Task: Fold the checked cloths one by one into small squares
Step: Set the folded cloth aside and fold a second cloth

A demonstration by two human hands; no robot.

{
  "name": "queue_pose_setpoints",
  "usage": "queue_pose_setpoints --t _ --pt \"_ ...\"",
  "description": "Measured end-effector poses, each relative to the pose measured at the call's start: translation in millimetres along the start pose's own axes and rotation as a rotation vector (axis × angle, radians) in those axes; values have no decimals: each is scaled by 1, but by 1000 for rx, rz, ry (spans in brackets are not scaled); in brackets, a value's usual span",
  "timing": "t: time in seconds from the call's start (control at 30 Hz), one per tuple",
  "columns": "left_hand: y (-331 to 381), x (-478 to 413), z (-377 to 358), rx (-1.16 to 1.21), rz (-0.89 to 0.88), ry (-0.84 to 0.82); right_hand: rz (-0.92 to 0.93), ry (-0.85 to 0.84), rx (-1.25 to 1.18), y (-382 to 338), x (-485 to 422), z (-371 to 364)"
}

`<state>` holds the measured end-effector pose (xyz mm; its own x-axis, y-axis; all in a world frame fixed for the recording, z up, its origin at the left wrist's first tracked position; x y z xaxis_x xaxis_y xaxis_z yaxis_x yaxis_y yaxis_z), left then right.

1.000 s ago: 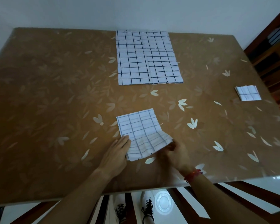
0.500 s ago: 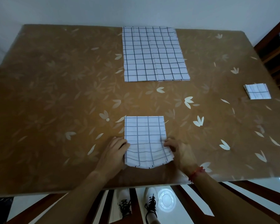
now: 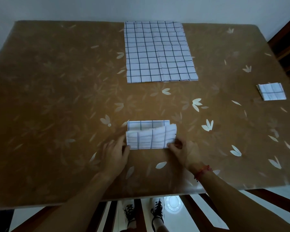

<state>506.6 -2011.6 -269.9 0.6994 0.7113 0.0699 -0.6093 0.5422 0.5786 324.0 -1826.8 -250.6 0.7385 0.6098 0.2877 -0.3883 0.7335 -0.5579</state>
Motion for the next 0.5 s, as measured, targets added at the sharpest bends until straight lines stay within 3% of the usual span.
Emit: queue_pose_setpoints --t 0.37,0.5 --pt "-7 -13 -10 -213 67 -19 14 12 -12 9 -21 -13" --pt "-1 -13 -7 -289 -57 31 41 48 23 5 -21 -11"
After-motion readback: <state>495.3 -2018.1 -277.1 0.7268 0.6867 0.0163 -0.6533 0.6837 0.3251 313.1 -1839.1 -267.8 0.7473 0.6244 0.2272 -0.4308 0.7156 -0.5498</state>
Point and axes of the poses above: each hand's wrist, its own x-axis away from the middle knuckle, its own z-axis out of the back of the hand, y = z × x, the point moved 5 cm from there along -x, towards the middle knuckle, and after that the axes turned 6 degrees about z, right-handed, at the moved point
